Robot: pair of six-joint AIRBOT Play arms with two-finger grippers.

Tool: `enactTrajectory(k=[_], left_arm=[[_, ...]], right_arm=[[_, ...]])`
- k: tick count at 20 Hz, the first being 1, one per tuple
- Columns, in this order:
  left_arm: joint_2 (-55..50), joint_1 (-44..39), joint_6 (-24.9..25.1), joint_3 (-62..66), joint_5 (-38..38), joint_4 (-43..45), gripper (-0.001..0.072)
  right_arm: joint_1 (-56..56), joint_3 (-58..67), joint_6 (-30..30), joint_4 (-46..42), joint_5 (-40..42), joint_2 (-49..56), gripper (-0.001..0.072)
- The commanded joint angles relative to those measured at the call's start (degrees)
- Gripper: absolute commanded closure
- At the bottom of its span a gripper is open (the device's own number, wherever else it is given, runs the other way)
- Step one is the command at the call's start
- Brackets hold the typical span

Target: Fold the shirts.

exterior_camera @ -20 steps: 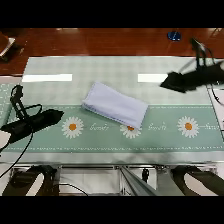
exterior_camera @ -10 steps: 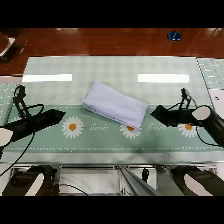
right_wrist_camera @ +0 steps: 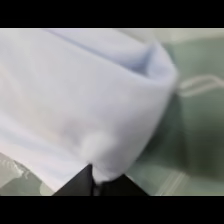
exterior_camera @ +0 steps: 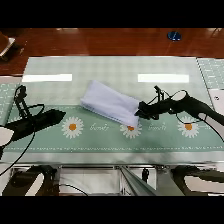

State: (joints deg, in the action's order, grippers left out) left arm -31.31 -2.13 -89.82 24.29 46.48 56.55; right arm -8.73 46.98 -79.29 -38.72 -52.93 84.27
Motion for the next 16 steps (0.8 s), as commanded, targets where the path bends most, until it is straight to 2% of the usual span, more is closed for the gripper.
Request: enactTrajectory(k=[1, 5, 7, 10, 13, 16], left_arm=[[-0.04, -0.04, -0.02, -0.02, -0.02, -0.02, 0.0690], [-0.04, -0.04, -0.04, -0.02, 0.00, -0.04, 0.0690], [-0.04, -0.04, -0.02, -0.02, -0.02, -0.02, 0.0690], [-0.04, -0.04, 0.15, -0.02, 0.09, -0.04, 0.0690], [-0.04, -0.04, 0.13, -0.02, 0.70, -0.04, 0.0690], [-0.04, -0.04, 0.15, -0.02, 1.33, -0.02, 0.0690]], right_arm=[[-2.25, 8.31, 5.75, 2.32, -4.55, 2.64, 0.0685], [-2.47, 22.99, 5.84, 0.70, -11.91, 1.40, 0.0686], [-2.03, 30.73, 2.56, -2.40, -14.05, -0.24, 0.0686], [0.07, 41.97, 1.33, -5.64, -21.77, -2.54, 0.0686], [5.25, 49.51, -4.94, -14.86, -26.69, -4.74, 0.0686], [13.33, 53.37, -7.23, -15.82, -33.90, -6.40, 0.0686]])
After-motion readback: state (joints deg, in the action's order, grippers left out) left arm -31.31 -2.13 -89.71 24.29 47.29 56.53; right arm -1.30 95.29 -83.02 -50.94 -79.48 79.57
